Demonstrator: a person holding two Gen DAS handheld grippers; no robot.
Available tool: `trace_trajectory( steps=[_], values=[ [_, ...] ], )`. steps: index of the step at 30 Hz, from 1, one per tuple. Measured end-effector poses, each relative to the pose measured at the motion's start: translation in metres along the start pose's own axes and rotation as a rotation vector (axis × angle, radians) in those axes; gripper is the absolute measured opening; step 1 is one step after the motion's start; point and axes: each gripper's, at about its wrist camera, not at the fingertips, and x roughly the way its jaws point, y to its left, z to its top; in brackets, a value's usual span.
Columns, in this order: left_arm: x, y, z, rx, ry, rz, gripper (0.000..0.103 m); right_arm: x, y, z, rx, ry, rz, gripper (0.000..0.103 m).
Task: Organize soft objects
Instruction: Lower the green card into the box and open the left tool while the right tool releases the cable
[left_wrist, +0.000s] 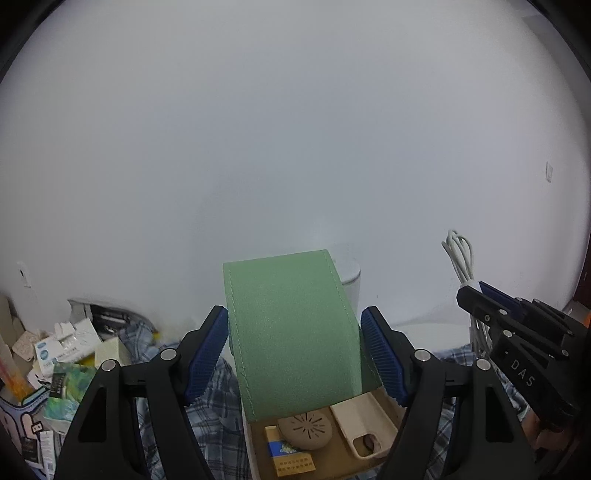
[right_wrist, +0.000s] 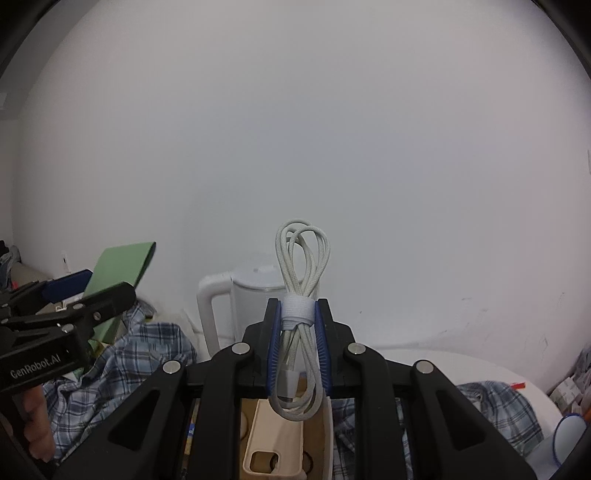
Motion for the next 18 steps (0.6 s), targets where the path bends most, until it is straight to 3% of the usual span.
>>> trace_trajectory(
  steps=[5,9,18],
  values=[
    [0.032,-0.003,-0.015,0.039,0.058,0.010,0.076,0.032,0.004,-0.014,-0.026,0.078,0.022,0.017],
    [0.065,0.004,-0.028,-0.015,0.179,-0.060,0.076,0.061,0.002,-0.029,-0.022,0.142,0.013,0.017],
    [0.119,0.010,-0.060,-0.009,0.330,-0.037,0.076,0.120,0.015,-0.084,-0.025,0.341,0.045,0.017]
  ],
)
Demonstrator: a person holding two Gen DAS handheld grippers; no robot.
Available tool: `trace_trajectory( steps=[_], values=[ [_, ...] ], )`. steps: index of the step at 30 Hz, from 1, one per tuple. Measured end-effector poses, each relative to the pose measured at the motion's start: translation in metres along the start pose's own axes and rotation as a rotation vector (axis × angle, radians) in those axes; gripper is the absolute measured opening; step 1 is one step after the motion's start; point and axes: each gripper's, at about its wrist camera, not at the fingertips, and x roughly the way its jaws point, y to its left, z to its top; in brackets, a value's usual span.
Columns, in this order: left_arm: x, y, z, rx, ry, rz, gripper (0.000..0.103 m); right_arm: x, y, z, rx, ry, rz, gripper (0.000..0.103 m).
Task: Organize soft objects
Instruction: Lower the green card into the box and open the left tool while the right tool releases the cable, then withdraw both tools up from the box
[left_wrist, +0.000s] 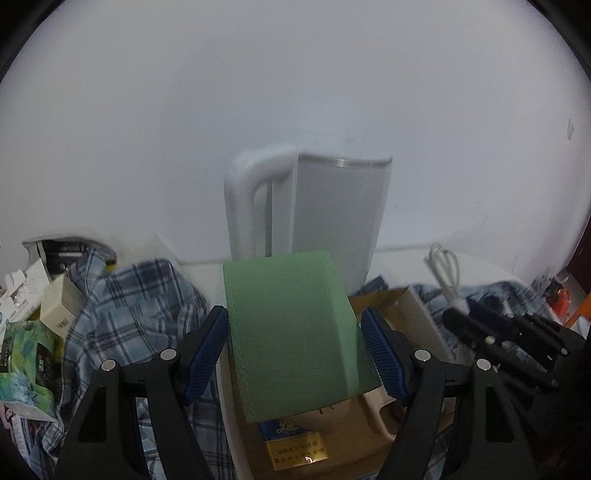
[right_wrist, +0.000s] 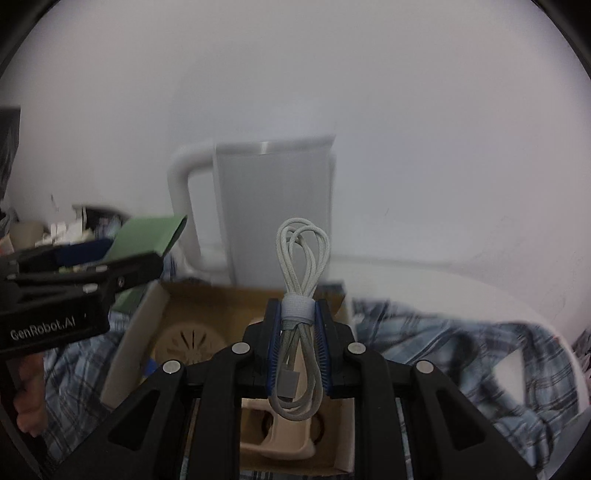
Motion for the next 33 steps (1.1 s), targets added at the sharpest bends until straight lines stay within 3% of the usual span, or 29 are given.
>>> trace_trajectory(
  steps=[8,13,19,22,24,25,26,28,33],
  values=[
    [0.050,0.004,-0.022,0.003,0.129,0.005,0.076,0.023,0.010,-0.031,-0.035,0.120,0.036,0.017],
    [0.063,0.007,-0.026,-0.001,0.164,0.015,0.076,0.033,0.016,-0.038,-0.049,0.153,0.040,0.017],
    [0.058,0.005,-0.025,-0.021,0.150,-0.008,0.078,0.024,0.011,-0.040,-0.064,0.141,0.037,0.017],
    [0.054,0.004,-0.022,-0.031,0.121,-0.031,0.091,0.019,0.005,-0.041,-0.059,0.149,0.049,0.018],
    [0.046,0.001,-0.020,-0.016,0.075,-0.020,0.093,0.021,0.007,-0.041,-0.061,0.152,0.062,0.031],
    [0.042,-0.001,-0.019,-0.003,0.046,-0.002,0.094,0.021,0.008,-0.040,-0.062,0.147,0.065,0.061],
    [0.039,-0.002,-0.018,0.002,0.032,0.003,0.101,0.018,0.007,-0.040,-0.060,0.130,0.065,0.084],
    [0.033,-0.002,-0.016,-0.005,-0.005,-0.011,0.103,0.009,0.007,-0.039,-0.053,0.064,0.066,0.085],
    [0.012,0.007,-0.010,-0.068,-0.100,-0.040,0.103,0.004,0.008,-0.035,-0.075,0.038,0.049,0.085]
  ],
)
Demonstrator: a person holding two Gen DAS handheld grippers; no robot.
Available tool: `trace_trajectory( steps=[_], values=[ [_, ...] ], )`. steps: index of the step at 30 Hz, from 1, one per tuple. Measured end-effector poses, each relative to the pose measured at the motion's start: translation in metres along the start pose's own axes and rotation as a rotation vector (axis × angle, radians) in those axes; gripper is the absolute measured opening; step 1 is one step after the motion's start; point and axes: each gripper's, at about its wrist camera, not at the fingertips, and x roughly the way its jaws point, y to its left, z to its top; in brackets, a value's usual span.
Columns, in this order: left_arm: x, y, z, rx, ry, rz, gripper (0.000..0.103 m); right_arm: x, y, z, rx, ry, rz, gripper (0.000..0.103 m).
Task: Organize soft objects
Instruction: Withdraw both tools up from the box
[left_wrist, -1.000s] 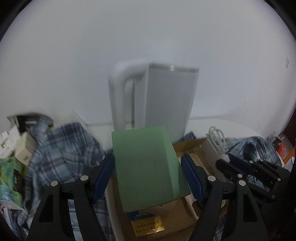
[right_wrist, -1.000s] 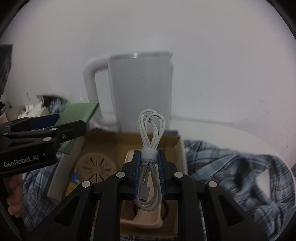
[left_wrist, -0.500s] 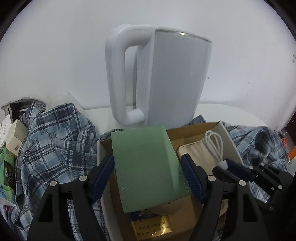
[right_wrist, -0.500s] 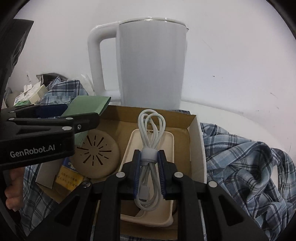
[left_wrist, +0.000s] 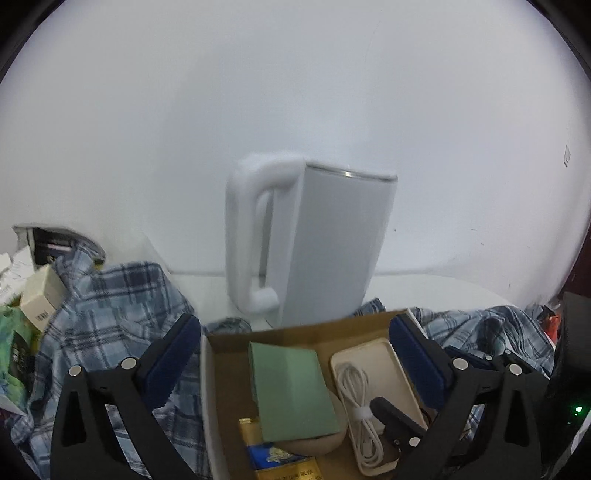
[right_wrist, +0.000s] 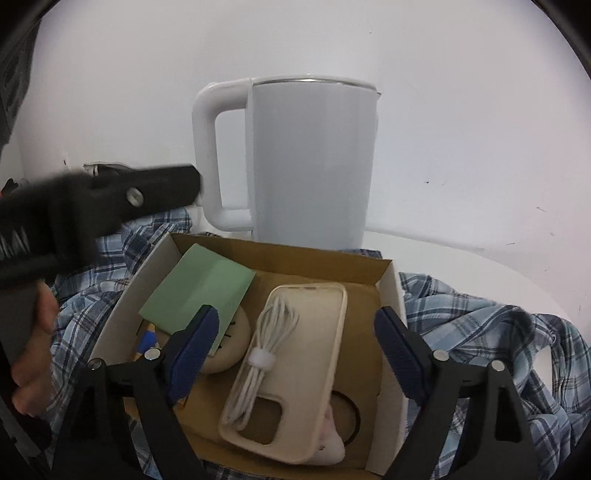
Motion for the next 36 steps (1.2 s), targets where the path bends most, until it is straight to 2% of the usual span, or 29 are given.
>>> trace_trajectory(
  steps=[7,14,20,26,27,29,30,36],
  values=[
    [-0.024,-0.008,0.015,0.081,-0.058,0.066,0.103,-0.013,0.002,0.012,-0.018,-0.038,-0.023,0.085],
    [-0.097,-0.012,0.042,0.082,-0.200,0.053,0.103,-0.066,0.010,0.037,-0.051,-0.150,-0.034,0.085],
    [-0.162,-0.015,0.045,0.120,-0.306,0.067,0.103,-0.131,0.021,0.044,-0.079,-0.259,-0.043,0.085],
    [-0.216,-0.026,0.022,0.152,-0.420,0.052,0.103,-0.191,0.034,0.031,-0.099,-0.350,-0.050,0.086],
    [-0.224,-0.028,0.015,0.161,-0.430,0.050,0.103,-0.199,0.036,0.027,-0.103,-0.361,-0.055,0.087],
    [-0.235,-0.031,0.003,0.178,-0.452,0.058,0.103,-0.209,0.038,0.019,-0.102,-0.369,-0.060,0.096],
    [-0.240,-0.032,-0.004,0.187,-0.462,0.062,0.103,-0.212,0.038,0.015,-0.100,-0.363,-0.063,0.096],
    [-0.254,-0.025,-0.042,0.157,-0.440,0.018,0.103,-0.223,0.032,-0.022,-0.050,-0.380,-0.074,0.096]
  ],
)
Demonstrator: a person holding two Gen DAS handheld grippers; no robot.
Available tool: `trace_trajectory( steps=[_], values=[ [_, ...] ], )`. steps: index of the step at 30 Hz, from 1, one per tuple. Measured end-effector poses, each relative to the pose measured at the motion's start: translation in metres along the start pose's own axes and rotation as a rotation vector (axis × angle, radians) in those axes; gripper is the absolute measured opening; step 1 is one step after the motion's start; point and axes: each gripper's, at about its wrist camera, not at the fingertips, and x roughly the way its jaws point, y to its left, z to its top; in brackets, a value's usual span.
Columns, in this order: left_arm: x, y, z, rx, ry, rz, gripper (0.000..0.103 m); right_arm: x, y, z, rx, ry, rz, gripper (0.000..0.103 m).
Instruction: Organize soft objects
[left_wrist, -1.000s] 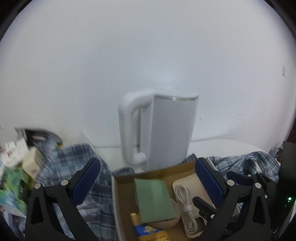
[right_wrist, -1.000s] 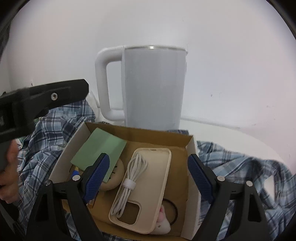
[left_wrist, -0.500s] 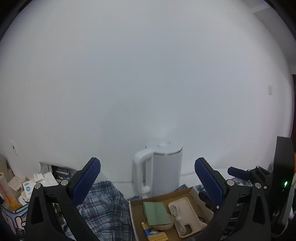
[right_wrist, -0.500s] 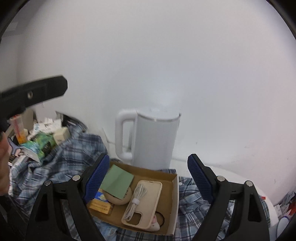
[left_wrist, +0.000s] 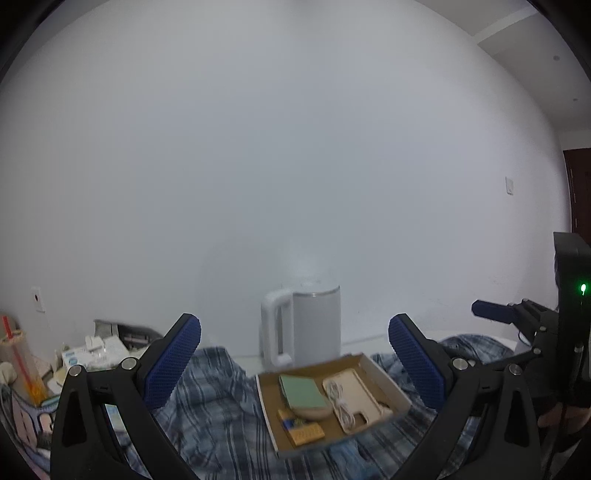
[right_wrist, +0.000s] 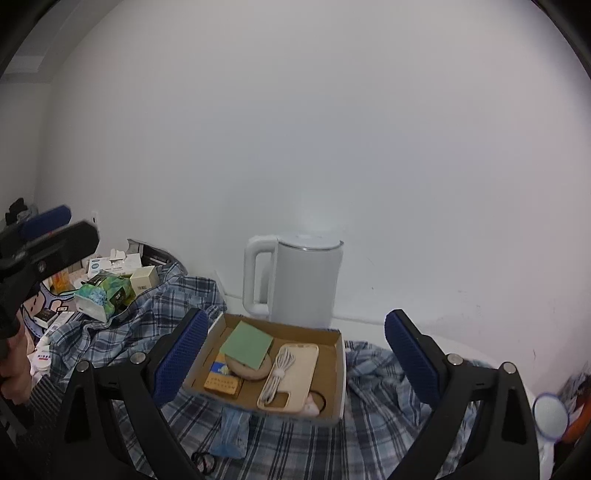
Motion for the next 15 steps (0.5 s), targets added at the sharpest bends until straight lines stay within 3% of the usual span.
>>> trace_trajectory(
  steps=[4,15],
  values=[
    [-0.010,-0.005,-0.024,0.023,0.029,-0.025,0.103,-0.007,-0.004,-0.025,0.023,0.010,0.027,0.099],
    [-0.010,-0.009,-0.081,0.009,0.076,-0.041,0.103,-0.014,-0.013,-0.085,0.063,0.041,-0.016,0.099]
  ],
)
